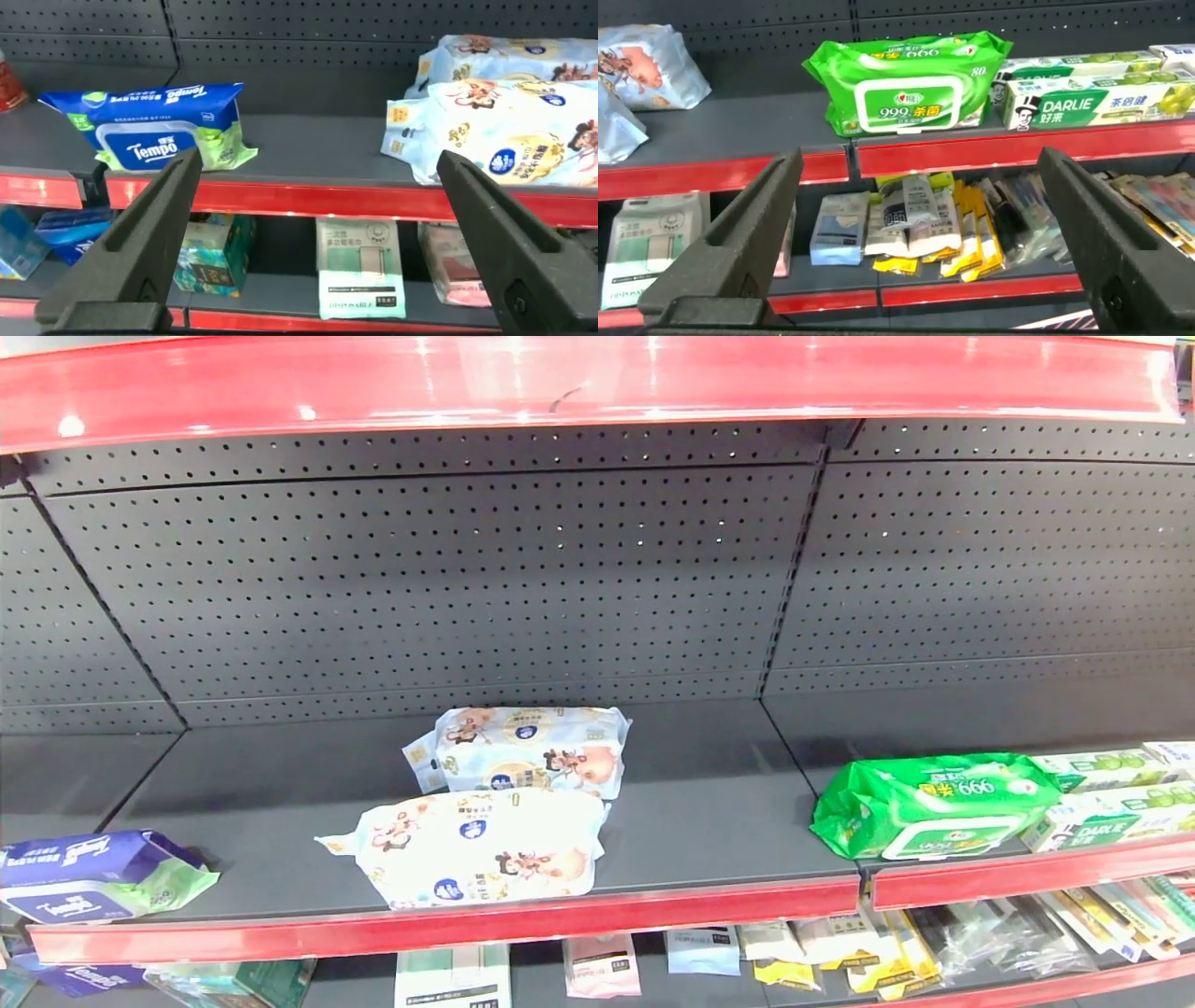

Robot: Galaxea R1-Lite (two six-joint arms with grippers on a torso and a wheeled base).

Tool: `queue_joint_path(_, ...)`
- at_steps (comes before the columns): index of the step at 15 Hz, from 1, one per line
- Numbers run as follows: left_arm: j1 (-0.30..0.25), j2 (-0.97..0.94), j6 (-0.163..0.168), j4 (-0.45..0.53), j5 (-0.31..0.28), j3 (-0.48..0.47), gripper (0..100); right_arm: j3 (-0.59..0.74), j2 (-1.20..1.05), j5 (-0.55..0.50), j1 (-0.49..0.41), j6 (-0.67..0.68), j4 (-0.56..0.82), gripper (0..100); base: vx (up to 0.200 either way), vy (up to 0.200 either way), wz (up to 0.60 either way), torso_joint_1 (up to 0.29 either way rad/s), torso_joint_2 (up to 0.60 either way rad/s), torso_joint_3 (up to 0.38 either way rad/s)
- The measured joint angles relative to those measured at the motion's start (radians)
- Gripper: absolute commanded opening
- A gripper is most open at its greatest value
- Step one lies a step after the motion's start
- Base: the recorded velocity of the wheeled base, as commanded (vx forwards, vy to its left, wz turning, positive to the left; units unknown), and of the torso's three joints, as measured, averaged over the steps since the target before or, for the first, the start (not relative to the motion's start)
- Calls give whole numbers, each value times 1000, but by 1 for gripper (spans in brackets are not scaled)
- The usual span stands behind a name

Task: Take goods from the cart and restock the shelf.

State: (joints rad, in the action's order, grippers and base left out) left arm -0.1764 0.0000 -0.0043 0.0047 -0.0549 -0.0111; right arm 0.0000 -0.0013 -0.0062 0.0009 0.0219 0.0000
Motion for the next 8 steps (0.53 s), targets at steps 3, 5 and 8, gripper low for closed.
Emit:
queue_joint_path(3, 2, 74, -46, -1, -15, -161, 100, 0, 0, 0, 0, -1, 0, 100, 0, 0, 0, 0, 0, 0)
queue_joint_path(5, 1, 241, -56, -2, -5, -288, 100, 0, 0, 0, 0, -1, 0, 100, 0, 0, 0, 0, 0, 0)
queue_joint_path(8, -1, 622, -49, 0, 57, -443, 100, 0, 0, 0, 0, -1, 0, 100, 0, 0, 0, 0, 0, 0)
